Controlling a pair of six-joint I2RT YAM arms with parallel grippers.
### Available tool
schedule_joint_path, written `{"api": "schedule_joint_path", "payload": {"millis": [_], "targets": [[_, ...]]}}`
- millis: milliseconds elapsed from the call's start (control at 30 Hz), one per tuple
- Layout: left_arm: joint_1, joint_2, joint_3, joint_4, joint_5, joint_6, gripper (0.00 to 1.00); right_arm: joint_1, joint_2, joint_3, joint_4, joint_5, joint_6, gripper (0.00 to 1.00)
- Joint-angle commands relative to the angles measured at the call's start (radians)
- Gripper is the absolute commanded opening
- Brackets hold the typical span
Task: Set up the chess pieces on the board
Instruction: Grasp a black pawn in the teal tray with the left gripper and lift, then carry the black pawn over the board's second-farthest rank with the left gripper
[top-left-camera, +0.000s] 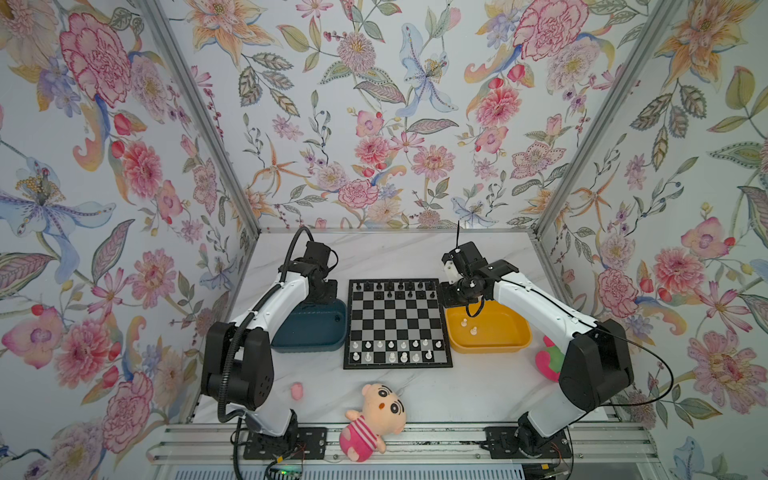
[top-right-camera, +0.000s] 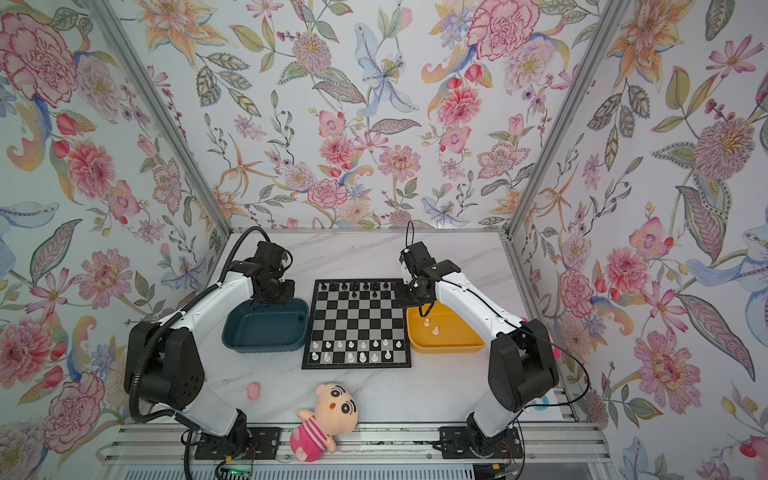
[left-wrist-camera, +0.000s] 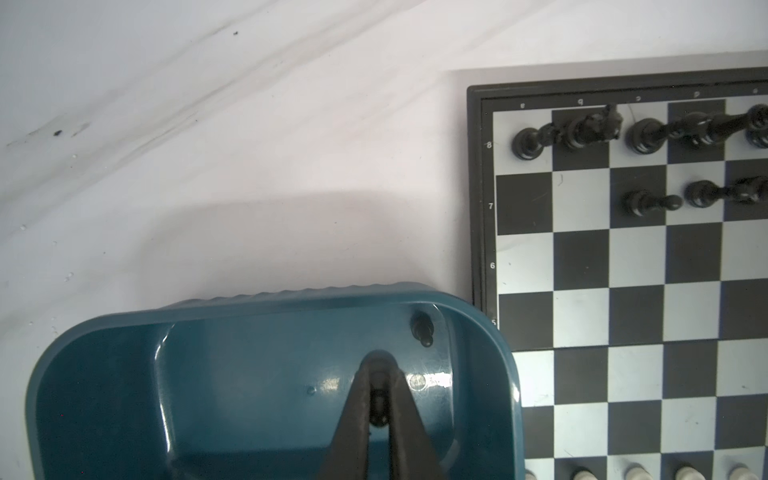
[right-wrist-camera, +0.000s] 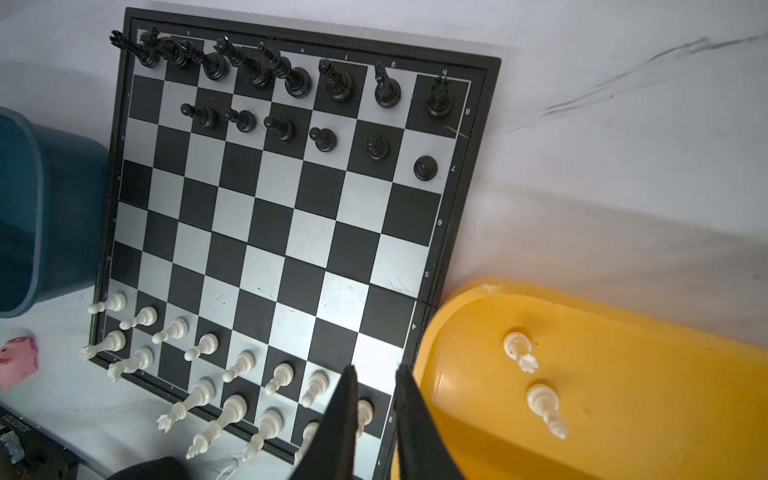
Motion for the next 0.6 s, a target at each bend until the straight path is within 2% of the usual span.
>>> {"api": "schedule_joint_path", "payload": {"millis": [0, 267, 567], "targets": [[-0.029, -0.025, 0.064, -0.071, -0.034, 0.023, 0.01, 0.002, -0.013, -0.019, 0.023, -0.019, 0.009, 0.20], [-0.092, 0.019, 0.158, -0.074, -0.016, 0.014, 0.01, -0.001, -0.026, -0.041, 0.042, -0.023, 0.010, 0.20], [-0.164, 0.133, 0.240, -0.052, 0.030, 0.022, 0.01, -0.013, -0.038, -0.054, 0.048, -0.020, 0.013, 0.19]]}}
